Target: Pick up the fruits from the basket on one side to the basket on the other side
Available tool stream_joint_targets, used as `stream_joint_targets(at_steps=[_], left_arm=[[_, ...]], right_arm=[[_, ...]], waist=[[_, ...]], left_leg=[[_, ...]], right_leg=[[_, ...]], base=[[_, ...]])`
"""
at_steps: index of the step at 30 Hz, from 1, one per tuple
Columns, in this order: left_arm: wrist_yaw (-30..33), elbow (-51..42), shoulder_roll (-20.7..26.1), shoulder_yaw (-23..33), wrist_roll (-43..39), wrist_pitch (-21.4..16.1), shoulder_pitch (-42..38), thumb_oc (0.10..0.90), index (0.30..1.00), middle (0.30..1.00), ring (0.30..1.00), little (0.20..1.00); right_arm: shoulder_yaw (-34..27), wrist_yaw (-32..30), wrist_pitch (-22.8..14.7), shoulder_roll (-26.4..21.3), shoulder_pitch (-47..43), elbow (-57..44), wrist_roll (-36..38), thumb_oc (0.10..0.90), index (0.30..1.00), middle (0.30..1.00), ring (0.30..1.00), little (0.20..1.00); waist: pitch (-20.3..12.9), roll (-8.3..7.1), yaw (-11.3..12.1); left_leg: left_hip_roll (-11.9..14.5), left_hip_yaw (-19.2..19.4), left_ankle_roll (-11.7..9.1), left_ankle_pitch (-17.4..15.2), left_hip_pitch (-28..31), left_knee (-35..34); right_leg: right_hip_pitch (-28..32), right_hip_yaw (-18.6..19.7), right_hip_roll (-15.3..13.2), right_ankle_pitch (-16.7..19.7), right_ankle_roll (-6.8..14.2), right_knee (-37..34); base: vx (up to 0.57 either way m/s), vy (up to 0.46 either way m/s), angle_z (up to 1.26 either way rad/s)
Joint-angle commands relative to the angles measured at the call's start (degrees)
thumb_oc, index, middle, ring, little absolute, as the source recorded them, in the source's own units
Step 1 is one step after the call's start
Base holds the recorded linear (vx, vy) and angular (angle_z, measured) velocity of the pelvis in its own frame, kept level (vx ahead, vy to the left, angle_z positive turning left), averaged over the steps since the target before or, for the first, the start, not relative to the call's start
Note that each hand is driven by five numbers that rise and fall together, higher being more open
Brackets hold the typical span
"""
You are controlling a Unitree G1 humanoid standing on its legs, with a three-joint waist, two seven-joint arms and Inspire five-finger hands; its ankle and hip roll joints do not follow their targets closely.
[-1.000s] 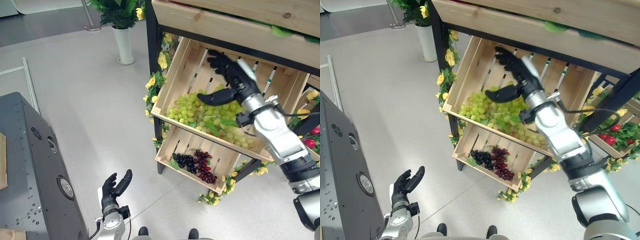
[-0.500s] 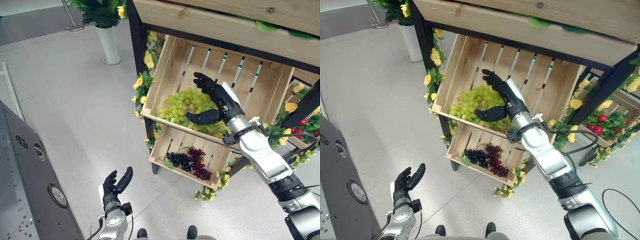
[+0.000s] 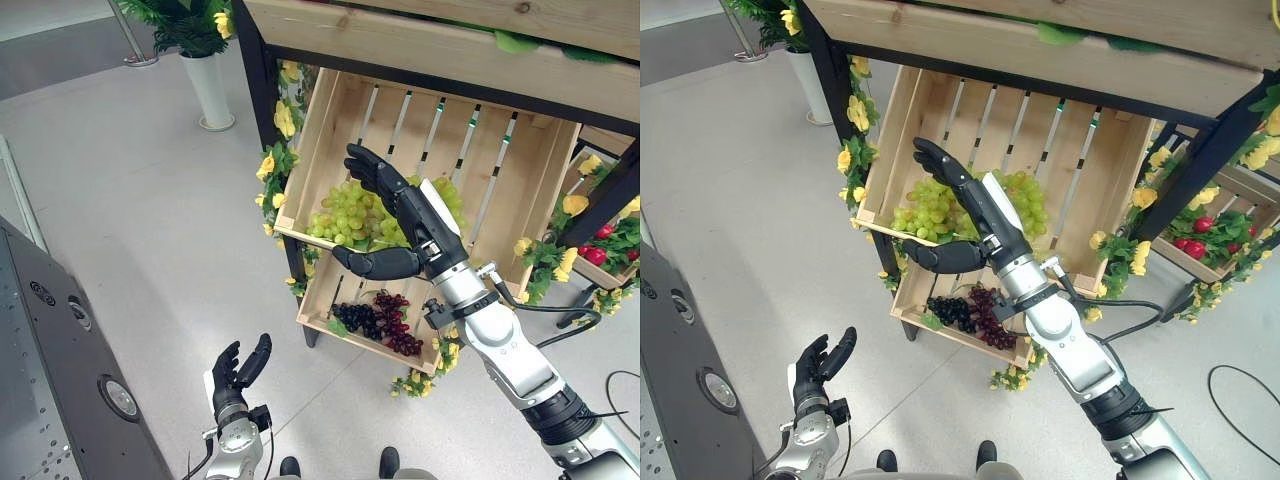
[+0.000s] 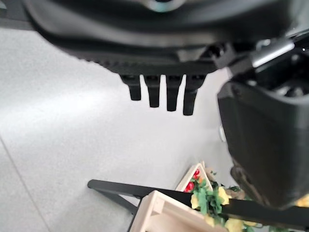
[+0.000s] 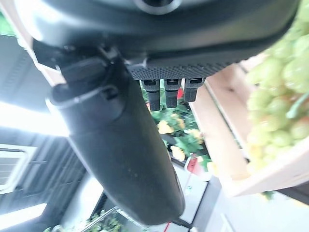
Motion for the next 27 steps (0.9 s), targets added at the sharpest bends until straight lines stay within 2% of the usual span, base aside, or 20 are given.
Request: stream_joint_targets(at_steps=[1,4,8,12,13,14,15,19,24,27], left_arm=[[0.96,-0.61,1.14,-2.70,0.98,-3.90,-6.56,0.800,0.900,0.900,0.900,0.900],[0.99,-0.43,0.96,-3.46,1.24,-3.85,-6.59,0.800,0.900,0.900,0.900,0.900],[1.20,-0.56,0.90,-4.16,1.34,-3.51,-7.05,0.800,0.900,0.900,0.900,0.900],[0.77,-0.77,1.25,-4.61,0.93,-2.98,-7.47,0.800,0.900,0.900,0.900,0.900],[0.48,-0.78,1.35,-4.71,0.95,-2.87,-7.47,0.800,0.900,0.900,0.900,0.900],[0.47,-0.78,1.36,-4.70,0.95,-2.87,-7.47,0.800,0.900,0.900,0.900,0.900],[0.19,-0.50,1.39,-4.87,1.04,-2.81,-7.40,0.800,0.900,0.900,0.900,0.900],[-0.75,0.51,1.38,-4.80,1.17,-2.79,-7.10,0.800,0.900,0.900,0.900,0.900],[-1.67,1.97,1.21,-4.91,1.59,-1.37,-6.94,0.800,0.900,0.900,0.900,0.900],[-3.76,5.59,0.75,-6.19,2.53,0.87,-6.05,0.800,0.900,0.900,0.900,0.900]], right_arm=[[0.86,1.98,-10.12,1.84,-6.51,-8.09,2.65,0.800,0.900,0.900,0.900,0.900],[2.62,2.41,-12.33,2.63,-6.85,-9.22,-1.53,0.800,0.900,0.900,0.900,0.900],[4.74,4.77,-12.32,2.72,-8.17,-9.49,-1.74,0.800,0.900,0.900,0.900,0.900],[7.49,10.14,-9.86,2.76,-10.12,-8.72,2.81,0.800,0.900,0.900,0.900,0.900],[8.53,12.96,-7.68,3.13,-10.60,-8.11,6.52,0.800,0.900,0.900,0.900,0.900],[8.53,12.99,-7.68,3.14,-10.61,-8.10,6.54,0.800,0.900,0.900,0.900,0.900],[9.79,14.76,-5.24,3.85,-10.29,-6.77,9.74,0.800,0.900,0.900,0.900,0.900],[11.50,16.66,-0.85,5.84,-7.42,-2.16,15.05,0.800,0.900,0.900,0.900,0.900],[13.30,18.17,1.09,8.57,-1.93,6.28,16.35,0.800,0.900,0.900,0.900,0.900],[14.63,18.84,0.78,10.82,3.64,16.62,15.62,0.800,0.900,0.900,0.900,0.900]], waist=[[-1.53,-0.67,0.70],[-1.65,-0.53,1.00],[-1.58,-0.33,1.41],[-1.56,-0.22,2.15],[-1.57,-0.25,2.57],[-1.57,-0.25,2.55],[-1.71,-0.30,2.99],[-1.97,-0.34,3.63],[-1.65,-0.47,4.33],[-1.12,-0.52,4.83]], left_leg=[[-1.29,-1.44,0.07,-6.49,1.35,0.45],[-1.42,-1.84,0.08,-6.50,1.25,0.45],[-1.63,-2.30,0.20,-6.48,0.99,0.45],[-1.84,-2.91,0.21,-6.41,0.73,0.45],[-1.95,-3.25,0.20,-6.38,0.66,0.45],[-1.96,-3.26,0.20,-6.37,0.65,0.45],[-2.10,-3.64,0.15,-6.29,0.55,0.45],[-2.44,-4.39,0.09,-6.20,0.49,0.45],[-2.87,-5.23,0.29,-5.93,0.14,0.45],[-3.65,-6.52,0.98,-5.59,-0.45,0.45]], right_leg=[[2.69,-0.06,-3.13,-1.80,1.58,0.44],[2.74,-0.32,-3.21,-1.86,1.61,0.45],[2.70,-0.64,-3.30,-1.94,1.59,0.49],[2.85,-1.28,-3.46,-2.05,1.61,0.52],[3.01,-1.65,-3.51,-2.09,1.57,0.55],[3.01,-1.66,-3.51,-2.10,1.57,0.55],[3.22,-2.11,-3.60,-2.12,1.56,0.59],[3.67,-3.05,-3.82,-2.32,1.55,0.80],[3.65,-4.16,-4.31,-2.58,1.75,1.65],[2.91,-4.61,-4.76,-3.23,1.93,3.73]], base=[[0.00,0.000,0.00],[0.00,0.000,0.00],[0.00,0.000,0.00],[0.00,-0.006,0.05],[0.01,-0.006,0.14],[0.02,-0.008,0.16],[0.02,0.001,0.11],[0.03,0.009,0.05],[0.01,0.027,0.15],[-0.02,0.049,0.21]])
